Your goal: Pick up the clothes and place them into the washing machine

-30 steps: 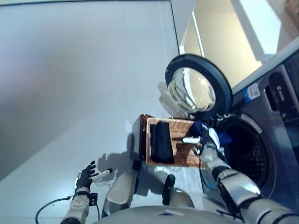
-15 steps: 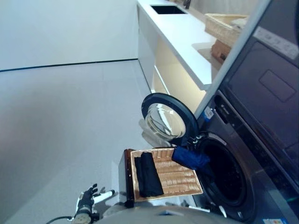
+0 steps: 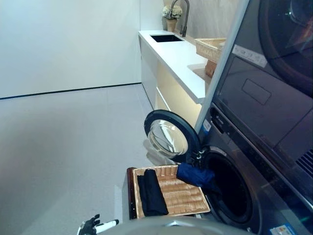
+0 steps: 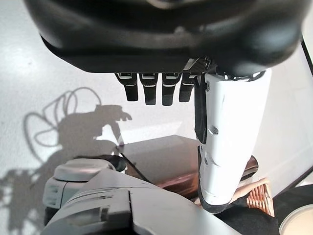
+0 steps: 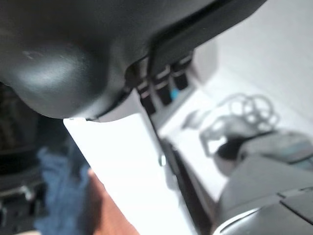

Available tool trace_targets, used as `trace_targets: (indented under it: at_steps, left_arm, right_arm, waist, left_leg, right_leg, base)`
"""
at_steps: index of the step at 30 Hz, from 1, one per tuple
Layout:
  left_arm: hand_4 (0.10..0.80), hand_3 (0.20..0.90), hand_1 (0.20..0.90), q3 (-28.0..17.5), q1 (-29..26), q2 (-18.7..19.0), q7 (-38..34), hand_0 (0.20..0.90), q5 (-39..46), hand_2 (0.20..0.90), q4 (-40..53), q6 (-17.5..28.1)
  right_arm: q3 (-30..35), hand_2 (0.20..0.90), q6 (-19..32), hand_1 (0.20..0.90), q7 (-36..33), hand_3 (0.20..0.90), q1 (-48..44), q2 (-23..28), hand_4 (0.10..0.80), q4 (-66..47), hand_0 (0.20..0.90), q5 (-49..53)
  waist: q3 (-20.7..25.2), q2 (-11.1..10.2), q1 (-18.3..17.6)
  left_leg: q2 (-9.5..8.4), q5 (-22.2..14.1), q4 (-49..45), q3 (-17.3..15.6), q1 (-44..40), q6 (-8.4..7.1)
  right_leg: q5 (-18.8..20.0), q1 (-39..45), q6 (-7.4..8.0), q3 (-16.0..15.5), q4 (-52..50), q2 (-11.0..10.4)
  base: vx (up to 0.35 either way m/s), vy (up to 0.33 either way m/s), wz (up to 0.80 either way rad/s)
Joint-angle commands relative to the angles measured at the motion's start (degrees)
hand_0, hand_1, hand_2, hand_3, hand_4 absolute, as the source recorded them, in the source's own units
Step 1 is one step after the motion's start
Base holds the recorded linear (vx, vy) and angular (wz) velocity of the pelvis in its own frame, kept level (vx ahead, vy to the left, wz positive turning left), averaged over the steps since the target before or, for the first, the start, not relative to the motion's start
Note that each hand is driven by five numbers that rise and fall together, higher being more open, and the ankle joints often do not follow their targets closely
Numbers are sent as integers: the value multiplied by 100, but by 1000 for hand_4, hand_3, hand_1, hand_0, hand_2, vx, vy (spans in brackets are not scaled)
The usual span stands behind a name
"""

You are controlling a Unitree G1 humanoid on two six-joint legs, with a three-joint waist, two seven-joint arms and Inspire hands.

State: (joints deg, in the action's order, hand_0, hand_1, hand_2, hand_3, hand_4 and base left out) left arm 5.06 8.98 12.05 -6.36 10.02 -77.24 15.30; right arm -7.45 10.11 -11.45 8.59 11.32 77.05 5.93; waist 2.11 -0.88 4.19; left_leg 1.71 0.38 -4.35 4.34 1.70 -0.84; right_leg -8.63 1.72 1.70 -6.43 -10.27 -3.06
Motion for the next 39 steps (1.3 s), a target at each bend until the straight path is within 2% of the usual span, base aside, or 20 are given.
trace_targets:
  at_steps: [1, 4, 5, 7, 8, 11, 14, 15, 16, 17, 18, 19, 20, 21, 22, 24, 25, 29, 34, 39]
  left_arm:
    - [800, 900, 900, -143, -395, 4, -84, 900, 162, 900, -19, 167]
    - [800, 900, 900, -119, -390, -63, -57, 900, 173, 900, -7, 162]
    - [800, 900, 900, -110, -375, -93, -48, 900, 153, 900, -25, 134]
    - [800, 900, 900, -108, -397, -61, -74, 900, 86, 900, -57, 66]
    - [800, 900, 900, -119, -369, -58, -96, 900, 79, 900, -42, 57]
    - [800, 900, 900, -132, -302, -39, -162, 900, 46, 900, -26, 55]
    - [800, 900, 900, -151, -335, 20, -157, 900, 29, 900, -14, 30]
    - [800, 900, 900, -165, -381, 58, -159, 900, 15, 900, -1, 28]
    - [800, 900, 900, -184, -430, 116, -170, 900, 27, 900, 66, 28]
    - [800, 900, 900, -184, -491, 145, -179, 900, 38, 900, 123, 30]
    - [800, 900, 900, -162, -589, 194, -186, 900, 76, 900, 195, 39]
    - [800, 900, 900, -98, -686, 236, -212, 900, 140, 900, 287, 84]
    - [800, 900, 900, -61, -693, 231, -242, 900, 169, 900, 317, 100]
    - [800, 900, 900, -62, -693, 231, -242, 900, 169, 900, 317, 100]
    - [800, 900, 900, 42, -719, 209, -307, 900, 283, 900, 376, 181]
    - [800, 900, 900, 128, -751, 193, -378, 900, 303, 900, 400, 224]
    - [800, 900, 900, 117, -772, 205, -379, 900, 342, 900, 383, 230]
    - [800, 900, 900, 143, -589, 91, -407, 900, 318, 900, 310, 203]
    - [800, 900, 900, 149, -431, 70, -307, 900, 73, 900, 153, 114]
    - [800, 900, 900, 250, -528, 120, -340, 900, 74, 900, 277, 144]
  right_arm:
    - [-13, 900, 220, 900, -172, 900, -391, 81, 800, -271, 900, -124]
    - [-16, 900, 182, 900, -220, 900, -446, 137, 800, -226, 900, -148]
    - [-17, 900, 160, 900, -269, 900, -530, 153, 800, -179, 900, -150]
    - [-49, 900, 150, 900, -301, 900, -607, 144, 800, -203, 900, -120]
    - [-48, 900, 135, 900, -301, 900, -634, 167, 800, -205, 900, -118]
    - [-95, 900, 114, 900, -351, 900, -766, 112, 800, -187, 900, -154]
    - [-53, 900, 113, 900, -331, 900, -792, 47, 800, -195, 900, -125]
    - [-53, 900, 111, 900, -316, 900, -812, 20, 800, -186, 900, -143]
    - [-74, 900, 98, 900, -317, 900, -859, 17, 800, -208, 900, -162]
    - [-75, 900, 81, 900, -318, 900, -912, 32, 800, -232, 900, -149]
    - [-85, 900, 88, 900, -321, 900, -965, 44, 800, -272, 900, -123]
    - [-35, 900, 92, 900, -364, 900, -1058, 109, 800, -322, 900, -85]
    - [-4, 900, 82, 900, -396, 900, -1086, 132, 800, -341, 900, -87]
    - [-4, 900, 82, 900, -396, 900, -1086, 132, 800, -341, 900, -87]
    - [43, 900, 68, 900, -444, 900, -1148, 228, 800, -438, 900, -159]
    - [-7, 900, 41, 900, -470, 900, -1237, 320, 800, -576, 900, -290]
    - [-61, 900, 9, 900, -496, 900, -1274, 348, 800, -573, 900, -372]
    - [-236, 900, -13, 900, -503, 900, -1318, 449, 800, -883, 900, -601]
    - [-504, 900, -46, 900, -528, 900, -1402, 608, 800, -1069, 900, -1137]
    - [-737, 900, -59, 900, -638, 900, -1837, 852, 800, -1151, 900, -1406]
  waist:
    - [-415, -199, 198]
    - [-476, -186, 256]
    - [-475, -166, 286]
    - [-455, -61, 276]
    - [-435, -9, 309]
    - [-336, -67, 345]
    - [-255, -127, 343]
    - [-269, -119, 329]
    - [-366, -117, 266]
    - [-477, -67, 203]
    - [-604, 2, 117]
    - [-666, 80, 28]
    - [-642, 58, 21]
    - [-645, 57, 18]
    - [-554, 80, 76]
    - [-526, -98, 47]
    - [-525, -126, 4]
    - [-348, -274, 121]
    - [-241, -344, 223]
    - [-433, -370, 265]
  left_leg:
    - [64, 515, -1547, -149, 852, -204]
    - [-84, 621, -1670, -310, 1126, -133]
    - [-196, 607, -1285, -685, 1390, -54]
    - [-155, 826, -626, -1324, 1441, -7]
    - [-155, 813, -372, -1328, 1309, 26]
    - [-355, 690, -296, -1016, 1122, 145]
    - [-375, 523, -120, -1073, 799, 288]
    - [-388, 434, -68, -1035, 658, 366]
    - [-380, 365, -77, -991, 549, 460]
    - [-354, 331, -75, -950, 461, 521]
    - [-306, 333, -96, -904, 416, 551]
    - [-295, 375, -89, -709, 427, 564]
    - [-342, 367, -55, -636, 414, 544]
    - [-344, 367, -54, -633, 411, 544]
    - [-301, 313, 95, -511, 339, 432]
    - [-448, 225, 218, -384, 237, 276]
    - [-432, 214, 309, -279, 153, 243]
    - [-340, 185, 423, -345, 97, 154]
    - [-228, 199, 575, -179, 15, 58]
    - [-179, 242, 508, -86, 251, 20]
  right_leg:
    - [779, 125, -142, -86, 686, 155]
    - [733, 170, -167, -183, 706, 136]
    - [688, 223, -154, -223, 728, 161]
    - [588, 293, -151, -236, 683, 339]
    - [516, 304, -147, -227, 617, 396]
    - [273, 318, -141, -231, 382, 422]
    - [206, 216, -22, -291, -247, 349]
    - [316, 16, 122, -308, -784, 271]
    - [765, -372, 358, -228, -1585, 182]
    - [1024, -615, 495, -124, -2094, 154]
    - [1107, -892, 500, -9, -2530, 196]
    - [1071, -1234, 386, 203, -2836, 274]
    - [975, -1174, 332, 224, -2511, 148]
    - [974, -1170, 332, 221, -2511, 146]
    - [796, -1148, 261, 169, -1685, -290]
    - [1059, -1050, 326, 12, -169, -657]
    - [1190, -934, 399, 185, 92, -663]
    - [1323, -676, 486, 80, 553, -609]
    - [1247, -431, 469, -154, 753, -496]
    - [1211, -617, 447, -290, 653, -485]
  base:
    - [-89, -131, 38]
    - [24, -46, 45]
    - [146, 2, 24]
    - [177, 17, 42]
    - [152, 55, 44]
    - [139, 66, -5]
    - [106, 50, -18]
    - [62, 100, -5]
    - [-9, 103, -11]
    - [-64, 97, 1]
    - [-43, 56, 7]
    - [21, -4, 20]
    - [53, -27, 14]
    - [114, -104, 23]
    - [124, -156, 21]
    - [162, -208, 10]
    - [161, -197, 8]
    - [120, -117, 31]
    - [83, -84, 23]
    - [-54, -41, 14]
